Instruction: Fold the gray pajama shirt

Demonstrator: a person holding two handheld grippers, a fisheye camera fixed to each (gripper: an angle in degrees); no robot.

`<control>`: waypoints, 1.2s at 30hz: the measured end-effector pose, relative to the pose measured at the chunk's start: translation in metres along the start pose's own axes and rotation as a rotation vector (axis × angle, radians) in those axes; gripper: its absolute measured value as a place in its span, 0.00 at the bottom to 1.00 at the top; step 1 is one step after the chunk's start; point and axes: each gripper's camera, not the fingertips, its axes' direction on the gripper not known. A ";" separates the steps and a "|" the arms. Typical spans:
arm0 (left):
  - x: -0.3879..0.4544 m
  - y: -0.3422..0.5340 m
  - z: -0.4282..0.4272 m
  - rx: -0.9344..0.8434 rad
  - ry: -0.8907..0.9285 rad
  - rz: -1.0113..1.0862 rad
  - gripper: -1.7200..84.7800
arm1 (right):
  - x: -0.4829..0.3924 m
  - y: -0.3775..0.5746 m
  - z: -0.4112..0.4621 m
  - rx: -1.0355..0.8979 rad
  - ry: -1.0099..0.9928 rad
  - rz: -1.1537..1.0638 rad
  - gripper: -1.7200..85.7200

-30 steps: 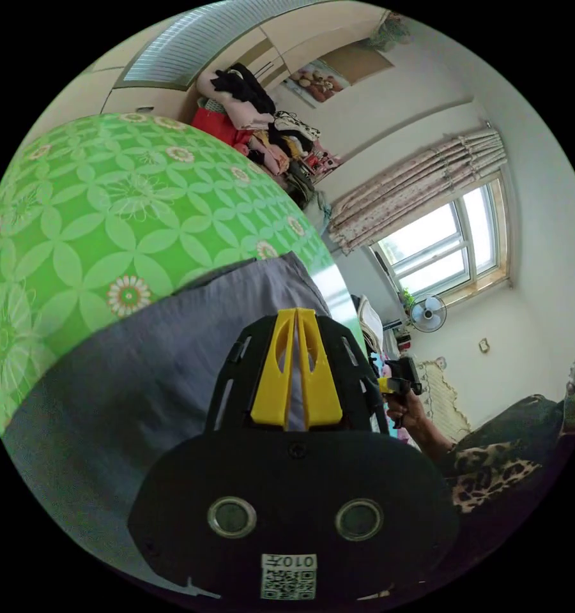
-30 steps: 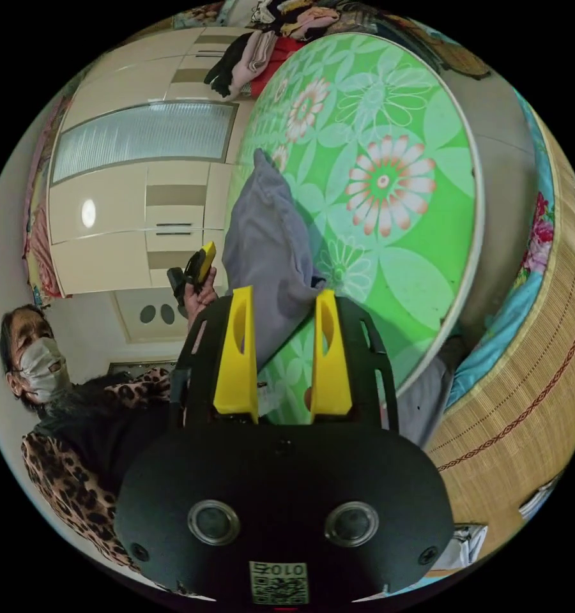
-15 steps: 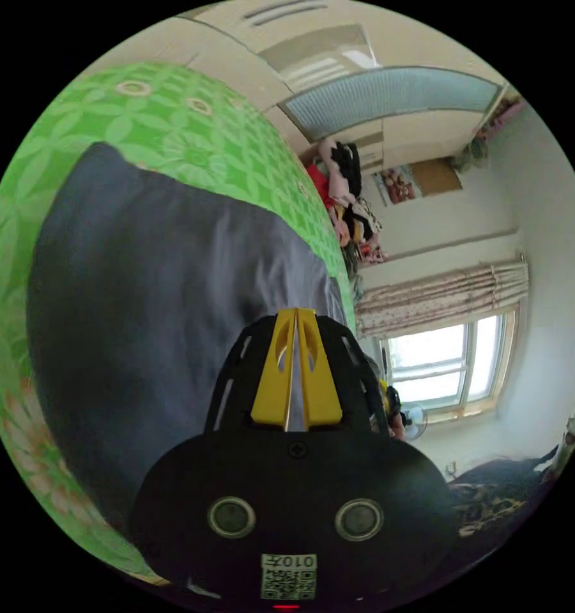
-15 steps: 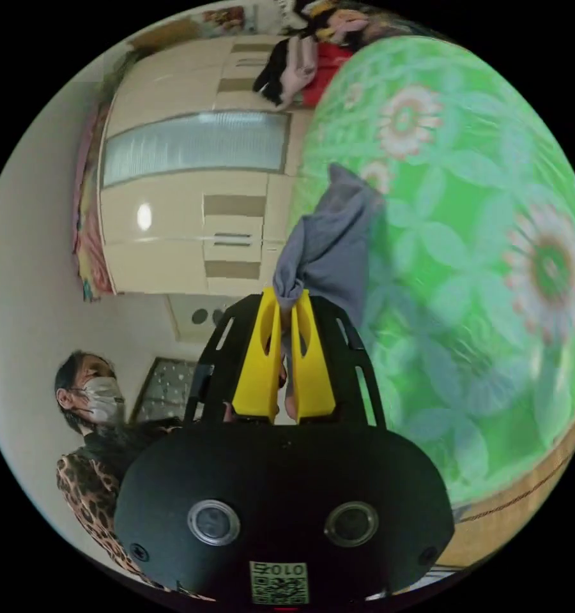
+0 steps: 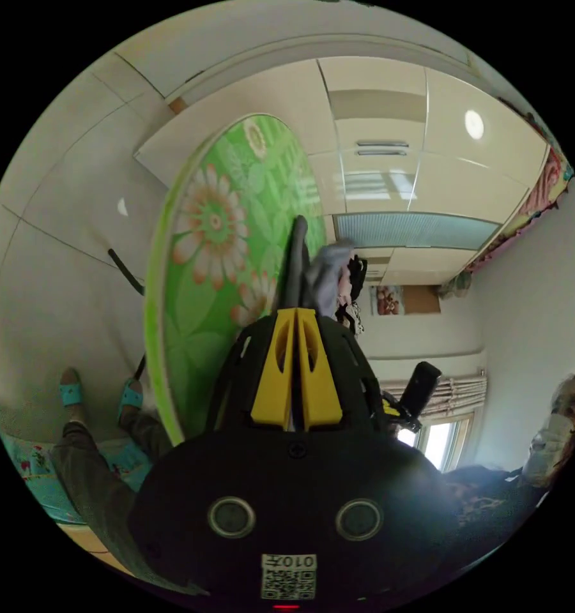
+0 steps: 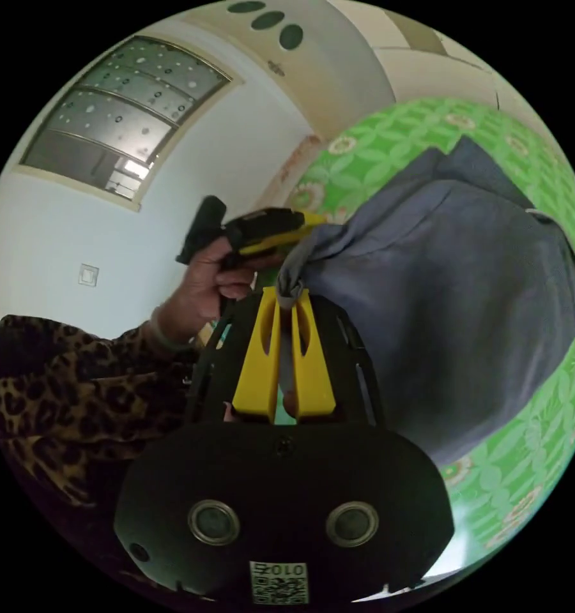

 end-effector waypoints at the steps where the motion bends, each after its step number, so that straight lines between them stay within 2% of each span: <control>1: -0.004 0.001 -0.003 0.003 -0.002 -0.007 0.02 | 0.007 -0.004 0.020 -0.038 -0.026 0.011 0.07; 6: -0.019 0.005 -0.007 -0.033 0.036 -0.005 0.02 | 0.035 -0.011 0.031 -0.012 -0.181 0.074 0.07; 10: -0.007 0.009 -0.013 -0.042 0.062 0.053 0.02 | 0.020 -0.009 -0.010 0.054 -0.228 -0.026 0.07; 13: 0.003 0.015 -0.021 -0.048 0.024 0.103 0.02 | 0.005 -0.010 0.003 -0.009 -0.215 -0.131 0.07; 19: -0.008 0.025 -0.018 -0.082 -0.035 0.097 0.02 | 0.035 -0.033 0.092 -0.256 -0.220 -0.040 0.07; 23: -0.017 0.031 -0.019 -0.089 -0.092 0.098 0.02 | 0.027 -0.033 0.042 -0.119 -0.334 -0.150 0.07; 25: -0.023 0.032 -0.013 -0.113 -0.060 0.105 0.02 | 0.018 -0.030 0.020 -0.104 -0.279 -0.216 0.07; 27: -0.028 0.034 -0.005 -0.117 -0.003 0.093 0.02 | 0.010 -0.025 0.014 -0.137 -0.220 -0.277 0.07; 29: -0.024 0.035 -0.003 -0.106 -0.033 0.100 0.02 | 0.013 -0.022 0.041 -0.269 -0.243 -0.317 0.07; 32: -0.016 0.037 -0.014 -0.047 -0.043 0.106 0.02 | 0.032 -0.022 0.102 -0.430 -0.164 -0.219 0.07; 36: -0.007 0.040 -0.040 -0.008 -0.059 0.108 0.02 | 0.056 -0.023 0.095 -0.368 -0.330 -0.155 0.09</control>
